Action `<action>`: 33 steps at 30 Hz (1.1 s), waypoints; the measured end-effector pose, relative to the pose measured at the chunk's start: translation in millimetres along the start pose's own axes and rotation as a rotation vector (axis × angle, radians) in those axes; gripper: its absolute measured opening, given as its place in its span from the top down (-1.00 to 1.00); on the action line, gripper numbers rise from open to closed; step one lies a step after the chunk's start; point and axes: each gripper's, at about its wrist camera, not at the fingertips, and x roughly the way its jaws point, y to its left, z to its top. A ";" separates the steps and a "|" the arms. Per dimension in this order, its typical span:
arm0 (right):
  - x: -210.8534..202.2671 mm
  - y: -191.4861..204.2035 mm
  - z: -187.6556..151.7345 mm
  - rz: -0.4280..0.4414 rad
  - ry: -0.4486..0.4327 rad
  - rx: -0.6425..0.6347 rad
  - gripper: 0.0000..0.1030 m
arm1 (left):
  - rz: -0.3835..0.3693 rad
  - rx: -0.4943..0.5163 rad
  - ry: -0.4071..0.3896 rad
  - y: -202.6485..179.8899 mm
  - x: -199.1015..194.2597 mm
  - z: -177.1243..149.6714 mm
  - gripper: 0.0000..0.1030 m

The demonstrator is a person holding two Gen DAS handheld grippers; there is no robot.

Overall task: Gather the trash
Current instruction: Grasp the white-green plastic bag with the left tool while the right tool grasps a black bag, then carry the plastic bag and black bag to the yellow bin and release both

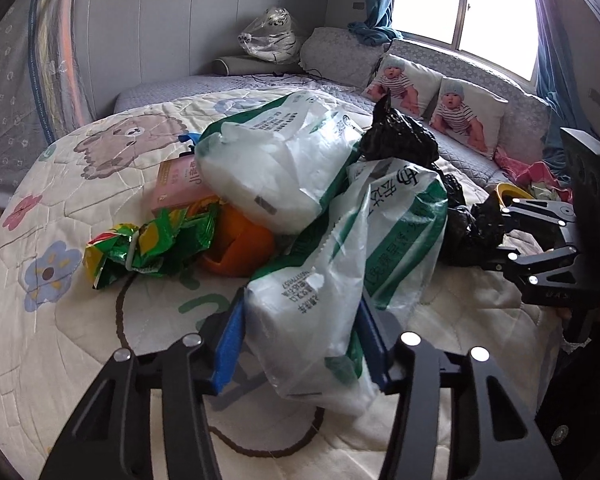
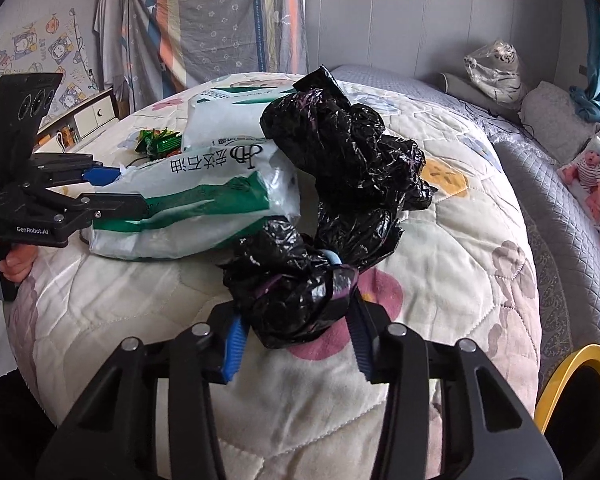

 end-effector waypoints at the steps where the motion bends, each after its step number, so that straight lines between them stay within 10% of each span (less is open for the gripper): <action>1: -0.6 -0.5 0.4 -0.004 -0.003 0.002 0.30 | 0.006 -0.001 0.000 0.1 0.0 0.2 0.18; 11: -19.4 -5.8 1.8 -0.026 -0.055 0.020 0.37 | 0.055 0.021 -0.015 -11.0 -8.0 2.3 0.62; 33: -72.4 -13.3 -3.1 -0.090 -0.193 0.044 0.37 | 0.096 -0.040 -0.153 -15.1 -84.3 4.3 0.67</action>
